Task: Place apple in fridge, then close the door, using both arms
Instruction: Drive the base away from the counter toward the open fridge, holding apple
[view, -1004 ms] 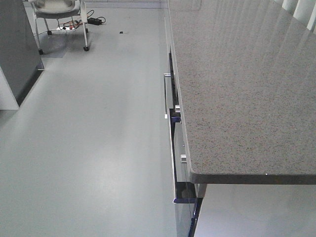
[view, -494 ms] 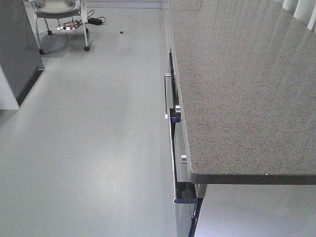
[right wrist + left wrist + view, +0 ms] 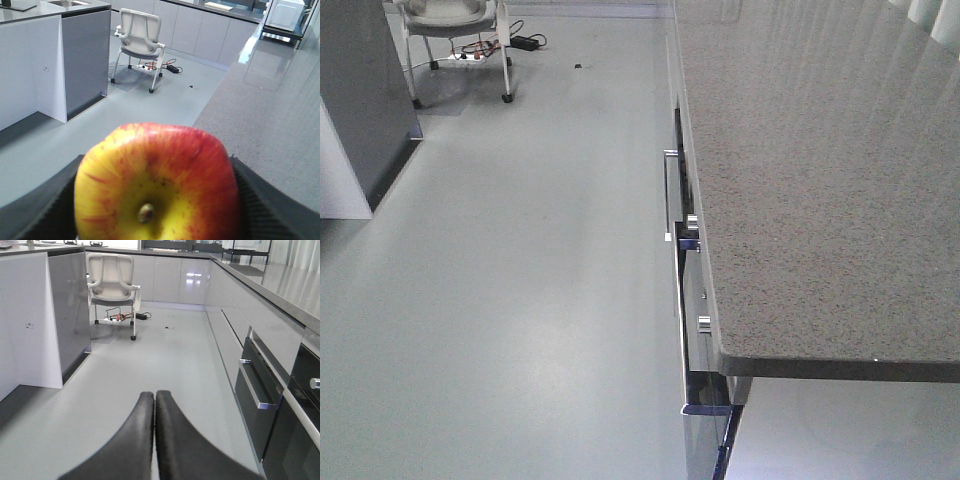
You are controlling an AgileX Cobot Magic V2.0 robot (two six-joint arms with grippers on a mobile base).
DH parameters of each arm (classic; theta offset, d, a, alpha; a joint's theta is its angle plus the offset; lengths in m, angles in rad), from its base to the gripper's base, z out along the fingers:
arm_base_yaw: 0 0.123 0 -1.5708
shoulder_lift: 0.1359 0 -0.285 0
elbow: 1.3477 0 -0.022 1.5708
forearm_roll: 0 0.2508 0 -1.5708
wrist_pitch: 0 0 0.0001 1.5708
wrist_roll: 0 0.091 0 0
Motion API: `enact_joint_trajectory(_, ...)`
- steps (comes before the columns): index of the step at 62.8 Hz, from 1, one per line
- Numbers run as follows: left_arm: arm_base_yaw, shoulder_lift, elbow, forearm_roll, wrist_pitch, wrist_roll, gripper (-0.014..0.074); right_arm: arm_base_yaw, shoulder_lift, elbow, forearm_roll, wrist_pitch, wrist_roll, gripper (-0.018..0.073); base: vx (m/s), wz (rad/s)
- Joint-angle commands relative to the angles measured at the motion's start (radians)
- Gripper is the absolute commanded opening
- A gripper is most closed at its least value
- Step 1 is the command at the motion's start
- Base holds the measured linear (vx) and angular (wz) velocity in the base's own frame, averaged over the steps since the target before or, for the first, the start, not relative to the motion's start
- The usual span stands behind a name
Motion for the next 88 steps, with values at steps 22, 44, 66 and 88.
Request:
enact_joint_trajectory(22,-0.007,-0.014,0.028,-0.002,-0.079,-0.007,-0.0006,-0.004,-0.005,-0.025,0.036,-0.073,-0.009,0.0024,0.01,0.24)
enact_joint_trajectory(44,-0.007,-0.014,0.028,-0.002,-0.079,-0.007,-0.0006,-0.004,-0.005,-0.025,0.036,-0.073,-0.009,0.0024,0.04,0.45)
enact_joint_trajectory(66,-0.007,-0.014,0.028,-0.002,-0.079,-0.007,-0.0006,-0.004,-0.005,-0.025,0.036,-0.069,-0.009,0.0024,0.05,0.53)
enact_joint_trajectory(88,-0.007,-0.014,0.028,-0.002,-0.079,-0.007,-0.0006,-0.004,-0.005,-0.025,0.036,-0.07,-0.009,0.0024,0.06,0.62)
